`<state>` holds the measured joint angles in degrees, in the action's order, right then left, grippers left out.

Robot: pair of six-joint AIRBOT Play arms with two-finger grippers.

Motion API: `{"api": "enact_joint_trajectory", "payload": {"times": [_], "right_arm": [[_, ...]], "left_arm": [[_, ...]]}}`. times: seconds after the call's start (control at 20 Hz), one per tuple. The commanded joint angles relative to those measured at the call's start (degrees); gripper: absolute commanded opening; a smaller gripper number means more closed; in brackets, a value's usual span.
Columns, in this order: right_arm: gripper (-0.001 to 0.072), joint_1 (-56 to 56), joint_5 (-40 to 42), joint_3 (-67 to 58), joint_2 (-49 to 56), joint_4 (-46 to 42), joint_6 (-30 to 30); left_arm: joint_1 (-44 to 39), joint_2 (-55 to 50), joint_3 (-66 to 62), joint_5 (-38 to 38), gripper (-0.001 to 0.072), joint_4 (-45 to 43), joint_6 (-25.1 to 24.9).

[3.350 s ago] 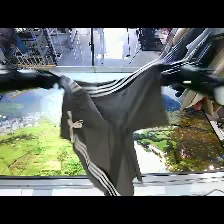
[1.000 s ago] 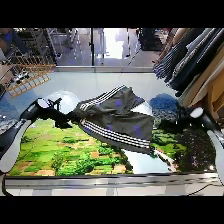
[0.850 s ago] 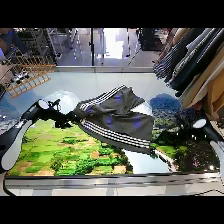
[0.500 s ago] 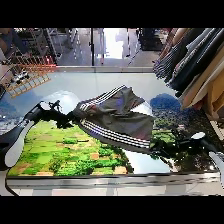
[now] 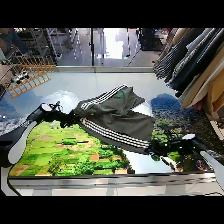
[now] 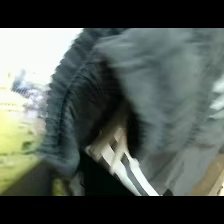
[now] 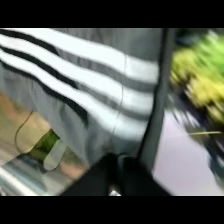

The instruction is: Fold the clothes and pants, and hang the long-sleeved shirts on hangers.

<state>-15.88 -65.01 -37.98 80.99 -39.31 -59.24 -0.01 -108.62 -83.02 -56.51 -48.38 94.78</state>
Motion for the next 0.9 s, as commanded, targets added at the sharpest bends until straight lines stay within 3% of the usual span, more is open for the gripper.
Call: {"api": "enact_joint_trajectory", "payload": {"times": [0.0, 0.1, 0.3, 0.6, 0.75, 0.85], "right_arm": [[0.001, 4.28, 4.44, 0.04, 0.5, 3.3, 0.39], [0.0008, 4.55, 2.84, 0.02, -1.57, 3.04, 0.55], [0.0007, 4.44, -3.41, -3.43, -14.6, -0.35, 0.35], [0.0007, 4.44, -11.74, -23.06, -42.73, -14.95, -10.73], [0.0007, 4.44, -11.89, -36.83, -53.13, -19.98, -15.56], [0.0007, 4.44, -11.5, -46.88, -56.54, -19.65, -16.98]], "left_arm": [[0.24, -0.07, -0.02, -1.2, 0.0014, 1.11, -0.04], [0.72, 0.63, -0.09, -5.01, 0.0015, 1.07, -1.92], [3.87, 7.21, -0.13, -15.58, 0.0013, 0.87, -11.72], [11.63, 26.47, -6.67, -32.37, 0.0014, 1.01, -14.27], [16.37, 34.97, -15.65, -41.13, 0.0014, 8.2, -14.25], [20.63, 40.44, -20.41, -41.46, 0.0014, 18.38, -14.27]]}}
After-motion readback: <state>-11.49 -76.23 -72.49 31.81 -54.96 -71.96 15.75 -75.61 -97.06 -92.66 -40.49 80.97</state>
